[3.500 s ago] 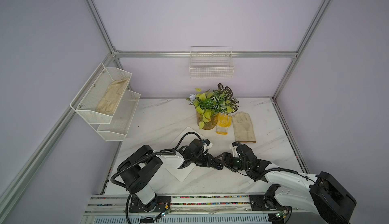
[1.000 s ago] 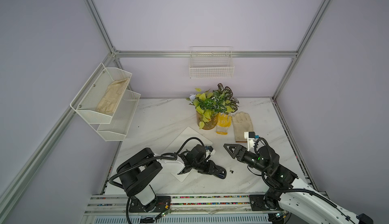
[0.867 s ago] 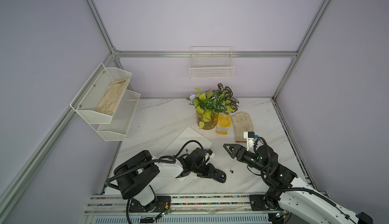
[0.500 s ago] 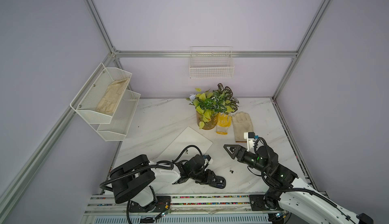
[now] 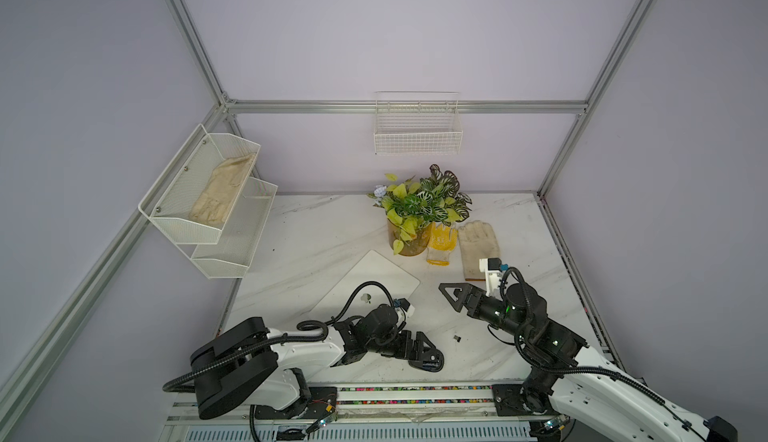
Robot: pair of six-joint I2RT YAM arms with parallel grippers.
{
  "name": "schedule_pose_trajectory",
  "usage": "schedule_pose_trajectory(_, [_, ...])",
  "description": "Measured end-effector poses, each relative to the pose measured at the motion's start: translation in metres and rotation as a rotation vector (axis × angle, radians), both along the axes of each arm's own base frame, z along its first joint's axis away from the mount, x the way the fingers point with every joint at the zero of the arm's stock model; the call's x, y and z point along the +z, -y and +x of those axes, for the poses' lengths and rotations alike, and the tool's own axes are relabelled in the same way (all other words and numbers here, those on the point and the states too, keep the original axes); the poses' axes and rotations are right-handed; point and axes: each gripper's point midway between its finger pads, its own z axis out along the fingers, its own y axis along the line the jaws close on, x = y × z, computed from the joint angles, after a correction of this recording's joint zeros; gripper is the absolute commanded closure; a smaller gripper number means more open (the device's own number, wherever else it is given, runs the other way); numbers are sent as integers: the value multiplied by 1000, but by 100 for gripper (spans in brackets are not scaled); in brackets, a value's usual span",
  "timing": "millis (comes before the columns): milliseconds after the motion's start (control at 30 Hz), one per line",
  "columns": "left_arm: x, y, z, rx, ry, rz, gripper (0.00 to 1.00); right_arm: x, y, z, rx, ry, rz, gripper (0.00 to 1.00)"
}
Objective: Insert the wireless mouse receiver into the laptop
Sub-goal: Place the mouse at the center of the board.
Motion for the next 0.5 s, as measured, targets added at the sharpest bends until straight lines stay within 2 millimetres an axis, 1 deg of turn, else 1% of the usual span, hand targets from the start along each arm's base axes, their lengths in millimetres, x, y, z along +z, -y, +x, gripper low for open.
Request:
schedule_pose_trajectory(133, [6, -20, 14, 69, 80, 61, 0, 12, -7, 8, 10, 13, -35, 4])
schedule_pose_trajectory(267, [12, -54, 35, 189, 150, 194, 0, 17, -20, 24, 28, 4, -110, 3])
schedule_pose_trajectory(333, [22, -73, 49, 271, 180, 253, 0, 13, -29, 36, 42, -16, -168, 3])
schedule_pose_trajectory(400, [34, -97, 66, 372, 202, 303, 0, 4, -42, 51, 63, -41, -242, 3])
schedule_pose_trajectory(500, [42, -140, 89, 538, 184, 363, 0, -21, -61, 73, 104, -80, -355, 3])
